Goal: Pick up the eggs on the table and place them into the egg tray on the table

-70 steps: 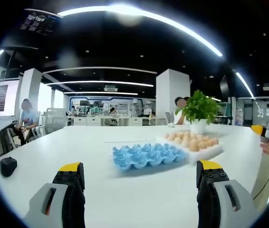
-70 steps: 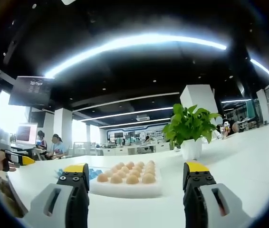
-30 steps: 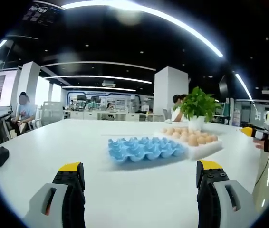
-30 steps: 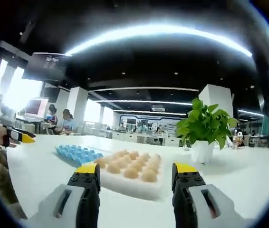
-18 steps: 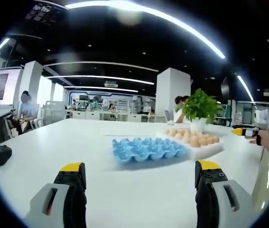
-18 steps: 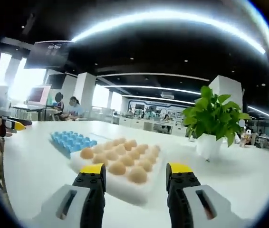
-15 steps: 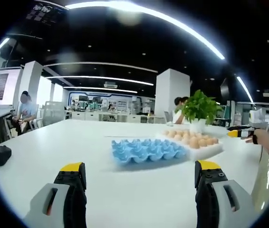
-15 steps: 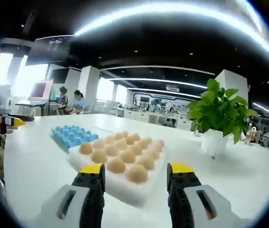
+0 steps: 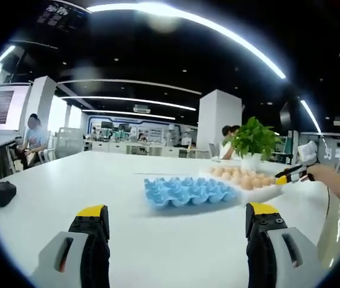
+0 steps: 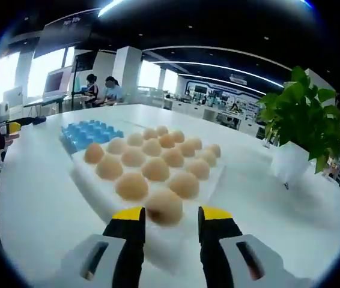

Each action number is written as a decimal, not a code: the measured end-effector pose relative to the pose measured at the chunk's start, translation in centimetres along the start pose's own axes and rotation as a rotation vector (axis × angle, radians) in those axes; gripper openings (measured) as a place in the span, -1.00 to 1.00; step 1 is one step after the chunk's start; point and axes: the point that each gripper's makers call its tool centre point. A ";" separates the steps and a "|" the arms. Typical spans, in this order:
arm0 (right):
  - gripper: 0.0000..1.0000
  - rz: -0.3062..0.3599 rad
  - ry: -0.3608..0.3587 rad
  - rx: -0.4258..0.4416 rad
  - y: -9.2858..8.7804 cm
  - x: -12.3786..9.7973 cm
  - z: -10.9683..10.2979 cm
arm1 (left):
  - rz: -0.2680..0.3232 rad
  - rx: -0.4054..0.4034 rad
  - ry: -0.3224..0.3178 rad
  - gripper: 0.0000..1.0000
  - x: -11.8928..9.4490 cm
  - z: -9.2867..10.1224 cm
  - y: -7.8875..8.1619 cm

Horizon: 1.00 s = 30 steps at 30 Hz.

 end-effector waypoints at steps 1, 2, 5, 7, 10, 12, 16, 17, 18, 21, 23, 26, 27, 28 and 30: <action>-0.23 -0.007 0.004 0.000 0.0 0.2 0.0 | 0.000 0.000 -0.001 0.91 0.0 0.0 0.0; -0.23 -0.013 0.011 0.002 0.0 0.5 -0.1 | -0.003 -0.001 -0.003 0.90 0.1 0.1 -0.1; -0.30 -0.031 0.030 0.015 -0.1 0.8 -0.4 | -0.013 -0.006 -0.006 0.89 0.3 0.1 -0.5; -0.37 -0.041 0.046 0.023 -0.1 1.2 -0.5 | -0.015 -0.008 -0.003 0.89 0.3 0.0 -0.6; -0.41 -0.050 0.067 0.047 -0.2 1.4 -0.4 | -0.014 -0.016 0.002 0.89 0.3 -0.2 -0.8; -0.43 -0.055 0.085 0.070 -0.4 1.6 -0.2 | -0.015 -0.021 0.005 0.88 0.3 -0.4 -0.9; -0.43 -0.048 0.103 0.087 -0.6 1.4 -0.3 | -0.017 -0.026 0.007 0.88 0.4 -0.4 -1.1; -0.43 -0.044 0.110 0.093 -0.6 1.4 -0.2 | -0.017 -0.027 0.008 0.87 0.4 -0.4 -1.1; -0.43 -0.042 0.117 0.097 -0.5 1.4 -0.1 | -0.018 -0.030 0.007 0.87 0.5 -0.4 -1.2; -0.44 -0.036 0.126 0.097 -0.6 1.4 -0.5 | -0.023 -0.034 0.006 0.86 0.7 -0.4 -1.5; -0.44 -0.029 0.129 0.097 -0.6 1.3 -0.6 | -0.024 -0.037 0.003 0.86 0.7 -0.3 -1.6; -0.45 -0.020 0.130 0.096 -0.4 1.4 -0.7 | -0.030 -0.037 -0.002 0.85 0.8 -0.2 -1.7; -0.45 -0.019 0.129 0.095 -0.4 1.4 -0.7 | -0.032 -0.037 -0.002 0.85 0.8 -0.2 -1.8; -0.45 -0.019 0.129 0.094 -0.4 1.4 -0.7 | -0.032 -0.037 -0.001 0.85 0.8 -0.2 -1.8; -0.45 -0.017 0.124 0.078 -0.3 1.3 -0.7 | -0.031 -0.038 0.000 0.85 0.7 -0.3 -1.8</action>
Point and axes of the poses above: the point that each gripper's makers call its tool centre point, and the gripper's own axes: x roughly forward along the fingers, z roughly to its right, y roughly out of its top, and after that the axes turned 11 degrees about x, right-handed
